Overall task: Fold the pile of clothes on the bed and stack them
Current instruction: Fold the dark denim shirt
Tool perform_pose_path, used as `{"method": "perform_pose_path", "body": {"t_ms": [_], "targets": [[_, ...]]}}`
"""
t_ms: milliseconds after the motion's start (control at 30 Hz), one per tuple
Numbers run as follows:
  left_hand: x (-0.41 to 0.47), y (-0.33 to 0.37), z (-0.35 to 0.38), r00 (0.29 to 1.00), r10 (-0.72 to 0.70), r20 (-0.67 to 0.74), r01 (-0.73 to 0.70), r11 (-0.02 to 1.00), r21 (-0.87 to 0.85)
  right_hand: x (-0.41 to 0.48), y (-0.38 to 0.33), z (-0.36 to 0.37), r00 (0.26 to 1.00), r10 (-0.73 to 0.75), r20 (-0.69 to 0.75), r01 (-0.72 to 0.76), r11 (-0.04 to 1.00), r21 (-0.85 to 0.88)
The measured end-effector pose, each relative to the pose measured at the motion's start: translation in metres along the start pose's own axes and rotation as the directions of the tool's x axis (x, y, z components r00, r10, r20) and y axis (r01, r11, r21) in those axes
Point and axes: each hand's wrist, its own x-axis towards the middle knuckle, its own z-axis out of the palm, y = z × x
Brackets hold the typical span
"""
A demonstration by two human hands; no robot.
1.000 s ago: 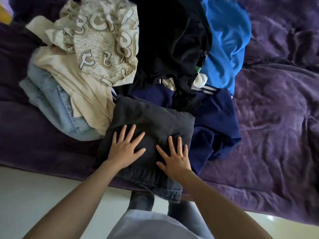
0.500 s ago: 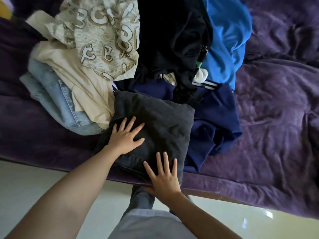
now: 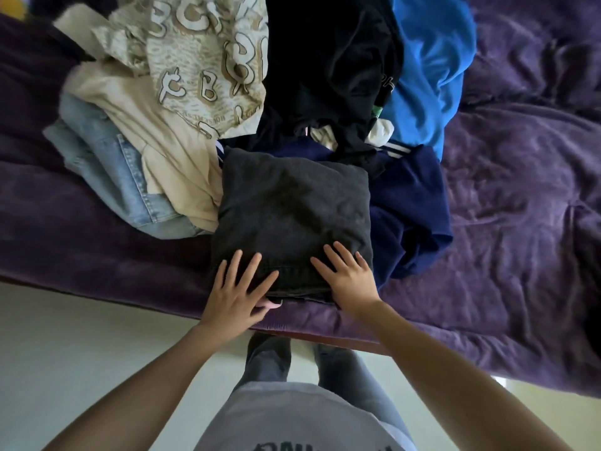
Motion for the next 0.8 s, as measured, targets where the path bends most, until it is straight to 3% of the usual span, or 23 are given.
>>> {"method": "perform_pose_path", "body": {"t_ms": [167,300,400,633,800], "targets": [[0.041,0.004,-0.006,0.993,-0.061,0.104,0.068,0.995,-0.071,0.015,0.027,-0.039,1.0,0.003,-0.029,-0.001,0.998,0.06],[0.061,0.003,-0.016,0.984,-0.117,0.136,0.129,0.988,-0.084,0.036,0.045,-0.065,0.992,-0.033,0.122,0.02,0.994,0.104],[0.067,0.006,-0.022,0.977,-0.173,0.125,0.18,0.982,-0.048,0.049,0.051,-0.086,0.99,-0.049,0.13,0.033,0.992,0.122],[0.055,0.041,0.006,0.948,-0.293,0.121,0.301,0.952,-0.059,0.052,0.051,-0.061,0.981,-0.114,0.154,0.095,0.987,0.127],[0.054,0.046,0.021,0.959,-0.259,0.111,0.262,0.965,-0.007,0.056,0.056,-0.048,0.979,-0.129,0.156,0.109,0.985,0.131]]}}
